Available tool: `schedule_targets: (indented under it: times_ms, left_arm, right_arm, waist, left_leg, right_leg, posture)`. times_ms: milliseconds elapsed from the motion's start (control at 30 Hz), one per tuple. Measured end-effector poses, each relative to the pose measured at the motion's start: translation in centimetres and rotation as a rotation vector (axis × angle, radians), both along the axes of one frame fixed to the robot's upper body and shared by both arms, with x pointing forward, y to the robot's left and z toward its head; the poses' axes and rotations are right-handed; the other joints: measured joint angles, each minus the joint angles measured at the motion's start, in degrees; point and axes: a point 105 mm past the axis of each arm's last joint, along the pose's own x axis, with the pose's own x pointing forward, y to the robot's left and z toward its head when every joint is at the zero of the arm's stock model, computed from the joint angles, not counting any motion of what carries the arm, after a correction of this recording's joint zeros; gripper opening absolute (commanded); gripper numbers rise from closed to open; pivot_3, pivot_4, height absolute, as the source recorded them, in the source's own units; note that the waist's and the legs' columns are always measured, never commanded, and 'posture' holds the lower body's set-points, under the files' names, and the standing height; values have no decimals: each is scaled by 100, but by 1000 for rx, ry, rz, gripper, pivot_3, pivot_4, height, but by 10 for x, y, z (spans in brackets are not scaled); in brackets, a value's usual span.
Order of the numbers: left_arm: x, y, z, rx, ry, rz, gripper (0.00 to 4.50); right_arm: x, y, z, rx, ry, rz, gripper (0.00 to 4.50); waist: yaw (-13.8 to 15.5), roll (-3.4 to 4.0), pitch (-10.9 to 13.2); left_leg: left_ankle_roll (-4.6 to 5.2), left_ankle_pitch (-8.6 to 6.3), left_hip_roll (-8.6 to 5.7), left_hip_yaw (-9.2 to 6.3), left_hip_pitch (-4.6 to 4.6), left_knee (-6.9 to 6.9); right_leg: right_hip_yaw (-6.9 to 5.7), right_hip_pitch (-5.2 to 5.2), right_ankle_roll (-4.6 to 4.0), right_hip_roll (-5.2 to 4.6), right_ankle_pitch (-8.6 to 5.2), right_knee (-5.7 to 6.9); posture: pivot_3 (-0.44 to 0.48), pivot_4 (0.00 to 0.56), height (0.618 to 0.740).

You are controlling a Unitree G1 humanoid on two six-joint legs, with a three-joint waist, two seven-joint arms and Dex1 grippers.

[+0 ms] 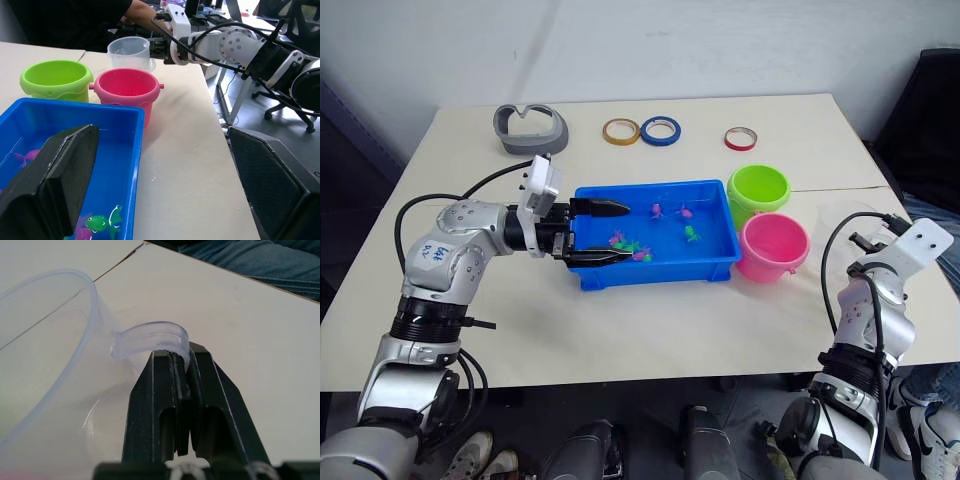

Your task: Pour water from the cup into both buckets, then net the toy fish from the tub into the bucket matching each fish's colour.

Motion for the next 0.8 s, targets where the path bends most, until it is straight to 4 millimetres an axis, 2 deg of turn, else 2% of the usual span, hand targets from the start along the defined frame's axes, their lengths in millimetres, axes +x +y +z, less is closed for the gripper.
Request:
schedule_targets:
  times_ms: [67,100,233,433,600,700,800]
  left_arm:
    - [0,0,0,0,-1,0,4500]
    - [0,0,0,0,-1,0,4500]
    - [0,0,0,-2,-2,-2,4500]
    - [0,-2,0,-10,-1,-7,4500]
    - [3,-3,-4,-22,19,-6,4500]
    - [3,-4,-3,-25,11,-13,4500]
    - [3,-4,-3,-27,5,-13,4500]
  right_arm:
    - [-1,-1,0,-12,9,-2,892]
    - [-1,-2,0,-13,11,-4,1084]
    - [-6,-6,-8,-26,63,-18,2943]
    - [-27,-7,-22,-72,174,-5,2943]
    - [-48,-8,-15,-129,215,11,2943]
    - [-54,-1,-13,-154,239,55,2943]
    - [-62,18,-10,-196,289,184,2943]
  waist:
    - [1,0,0]
    - [1,0,0]
    - [2,0,0]
    - [19,0,0]
    - [42,0,0]
    - [45,0,0]
    - [68,0,0]
  left_leg:
    - [0,0,0,0,0,0]
    - [0,0,0,0,0,0]
    - [0,0,0,0,0,0]
    - [1,0,0,-1,-1,0]
    - [3,-2,1,-2,-1,-1]
    - [5,-3,1,-1,1,0]
    - [20,-11,2,-8,-2,-1]
  right_leg:
    - [0,0,0,0,0,0]
    - [0,0,0,0,0,0]
    - [0,0,0,-1,0,-1]
    - [0,0,0,-1,0,-4]
    - [0,0,0,1,0,-24]
    - [1,0,0,1,0,-27]
    - [-2,0,0,2,0,-28]
  posture:
    - [0,150,713]
    - [0,150,713]
    - [0,150,713]
    - [0,150,713]
    - [0,150,713]
    - [0,150,713]
    - [0,150,713]
